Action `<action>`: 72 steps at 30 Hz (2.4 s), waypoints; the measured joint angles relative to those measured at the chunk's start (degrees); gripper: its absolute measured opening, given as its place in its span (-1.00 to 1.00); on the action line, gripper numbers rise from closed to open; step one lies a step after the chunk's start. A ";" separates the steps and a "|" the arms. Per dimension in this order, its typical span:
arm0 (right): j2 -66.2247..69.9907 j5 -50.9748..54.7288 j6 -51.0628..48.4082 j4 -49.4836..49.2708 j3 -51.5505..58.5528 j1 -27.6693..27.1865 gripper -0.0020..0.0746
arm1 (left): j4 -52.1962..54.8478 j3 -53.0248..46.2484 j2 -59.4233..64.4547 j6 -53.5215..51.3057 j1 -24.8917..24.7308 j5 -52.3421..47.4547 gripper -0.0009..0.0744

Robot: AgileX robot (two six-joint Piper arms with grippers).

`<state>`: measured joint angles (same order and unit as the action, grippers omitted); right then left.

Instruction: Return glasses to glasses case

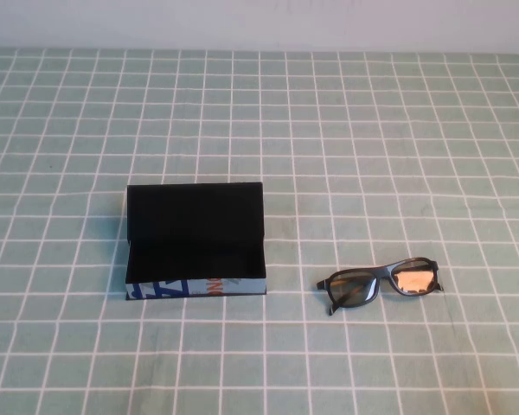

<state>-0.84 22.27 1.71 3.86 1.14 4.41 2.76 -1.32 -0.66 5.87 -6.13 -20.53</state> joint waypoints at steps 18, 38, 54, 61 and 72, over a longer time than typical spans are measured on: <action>0.00 0.00 0.00 0.00 0.00 0.00 -0.98 | 0.00 0.00 0.00 0.00 0.00 0.00 -0.97; 0.00 0.00 0.00 0.00 0.00 0.00 -0.98 | 4.36 0.00 0.00 -0.57 0.00 0.66 -0.97; 0.00 -30.10 0.00 0.00 0.40 0.00 -0.98 | 3.06 -0.13 0.00 7.72 0.00 30.80 -0.97; 0.00 -36.08 0.00 0.00 0.40 0.00 -0.98 | 3.06 -0.13 0.00 8.79 0.00 36.63 -0.97; 0.00 -59.93 0.00 -0.43 0.40 0.00 -0.98 | 3.06 -0.13 0.00 12.87 0.00 55.87 -0.97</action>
<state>-0.84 -37.66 1.71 3.43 1.54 4.41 5.82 -1.46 -0.66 18.75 -6.13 35.34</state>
